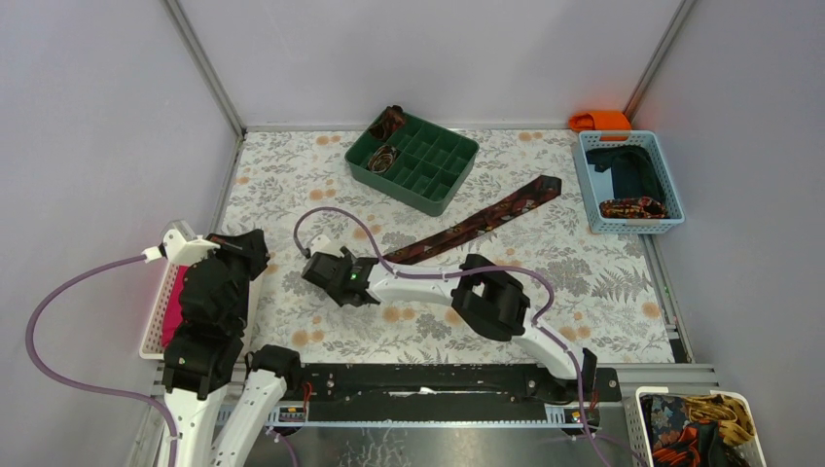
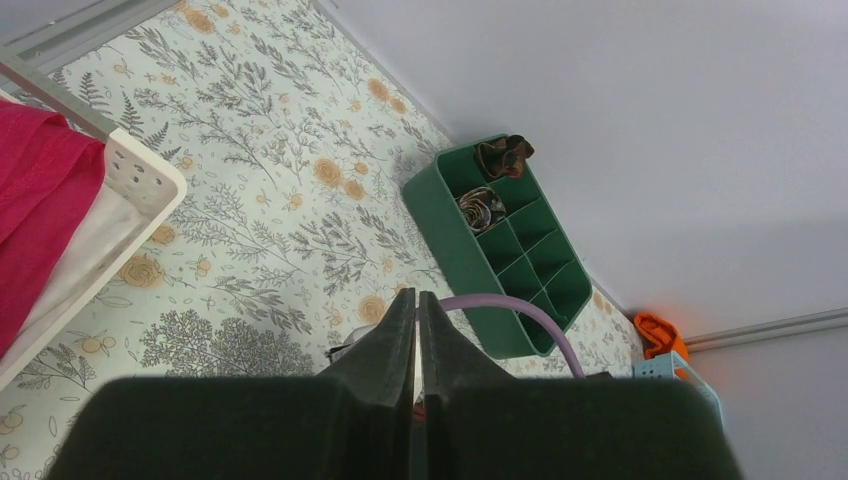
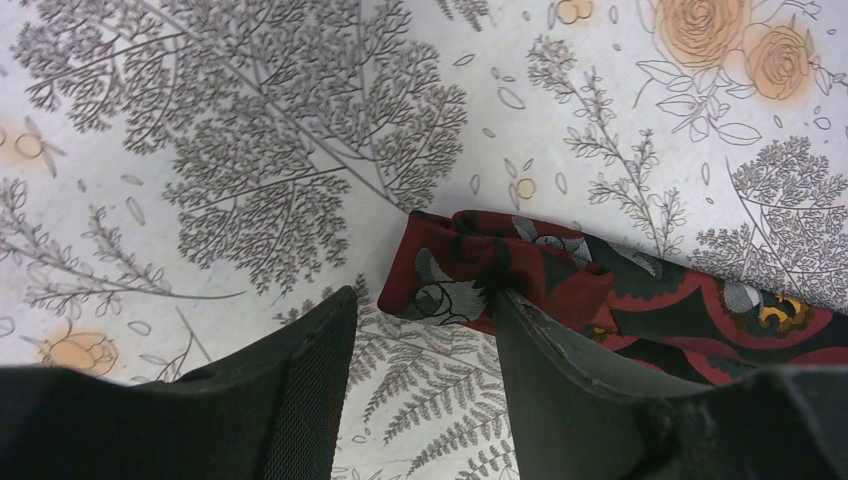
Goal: Roll the ties
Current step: Roll the tie at the center of the board.
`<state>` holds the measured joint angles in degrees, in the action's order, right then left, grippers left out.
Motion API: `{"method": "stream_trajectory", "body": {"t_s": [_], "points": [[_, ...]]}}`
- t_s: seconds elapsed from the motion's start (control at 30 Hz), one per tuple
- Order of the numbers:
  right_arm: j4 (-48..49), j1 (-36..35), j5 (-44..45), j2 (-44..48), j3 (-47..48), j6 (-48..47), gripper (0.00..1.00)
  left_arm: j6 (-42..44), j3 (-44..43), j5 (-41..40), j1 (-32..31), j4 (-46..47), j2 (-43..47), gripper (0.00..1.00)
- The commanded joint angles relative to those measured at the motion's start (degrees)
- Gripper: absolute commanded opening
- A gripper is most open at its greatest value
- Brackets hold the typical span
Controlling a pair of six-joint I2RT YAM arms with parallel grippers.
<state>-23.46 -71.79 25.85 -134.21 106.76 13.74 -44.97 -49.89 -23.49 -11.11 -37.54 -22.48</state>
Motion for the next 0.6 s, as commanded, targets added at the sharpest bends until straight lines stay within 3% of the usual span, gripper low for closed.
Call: {"method": "stream_trajectory", "body": {"t_s": [0.0, 0.37, 0.57], "points": [[-3.1, 2.1, -1.0, -2.0, 1.7, 3.1, 0.59, 1.5, 0.6, -1.0, 0.5, 0.1, 0.2, 0.09], [-2.8, 5.8, -7.1, -2.7, 3.1, 4.7, 0.40, 2.5, 0.5, -0.5, 0.5, 0.8, 0.0, 0.15], [3.4, 8.1, -13.9, 0.3, -0.6, 5.5, 0.33, 3.3, 0.6, 1.1, 0.5, 2.0, -0.2, 0.14]]}}
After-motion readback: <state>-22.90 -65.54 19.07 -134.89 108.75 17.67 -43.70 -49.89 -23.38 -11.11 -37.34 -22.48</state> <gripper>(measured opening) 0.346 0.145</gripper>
